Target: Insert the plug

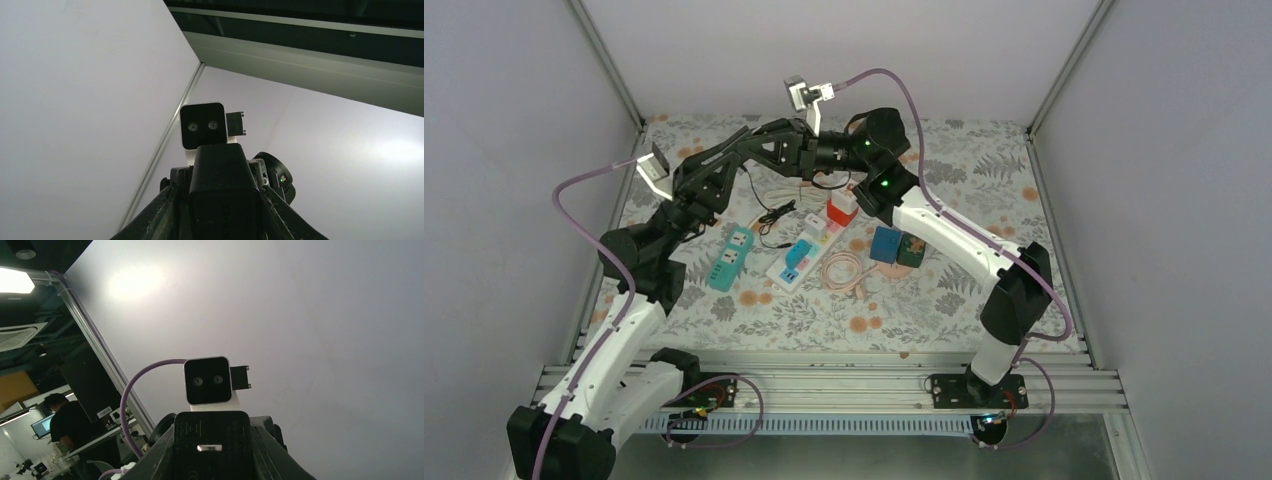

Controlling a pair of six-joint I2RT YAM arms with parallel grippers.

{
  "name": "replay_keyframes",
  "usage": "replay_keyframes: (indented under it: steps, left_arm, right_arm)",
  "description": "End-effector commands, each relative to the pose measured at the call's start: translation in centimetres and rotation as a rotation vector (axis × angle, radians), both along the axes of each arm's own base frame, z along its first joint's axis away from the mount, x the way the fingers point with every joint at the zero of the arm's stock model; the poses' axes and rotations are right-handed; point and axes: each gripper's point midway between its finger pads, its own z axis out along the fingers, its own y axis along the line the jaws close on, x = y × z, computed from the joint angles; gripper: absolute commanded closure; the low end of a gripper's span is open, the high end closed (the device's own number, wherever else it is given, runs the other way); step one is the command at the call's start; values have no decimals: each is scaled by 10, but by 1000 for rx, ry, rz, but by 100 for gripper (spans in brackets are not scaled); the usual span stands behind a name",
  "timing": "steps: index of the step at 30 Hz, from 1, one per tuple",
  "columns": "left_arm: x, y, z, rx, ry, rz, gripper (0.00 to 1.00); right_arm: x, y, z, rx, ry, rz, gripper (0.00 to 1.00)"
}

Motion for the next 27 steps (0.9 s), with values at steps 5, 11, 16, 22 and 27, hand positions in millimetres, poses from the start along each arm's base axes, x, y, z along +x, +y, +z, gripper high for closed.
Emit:
replay_keyframes:
  steps: [5,11,16,22,27]
  left_arm:
    - [-18,-5,10,47,-94,-13,79]
    - [9,-4,-7,188,42,118,84]
    - [37,15,-50,485,238,358,84]
    - [49,56,-116,873,477,569,84]
    - [55,87,-169,1086,691,665,84]
  right_arm:
    - [-10,1,15,54,-14,12,73]
    - [8,-5,2,-23,-27,-158,36]
    - [33,-47,-12,-72,-13,-396,10]
    - [66,-88,-50,-200,10,-673,10]
    - [74,-111,-65,-274,8,-790,10]
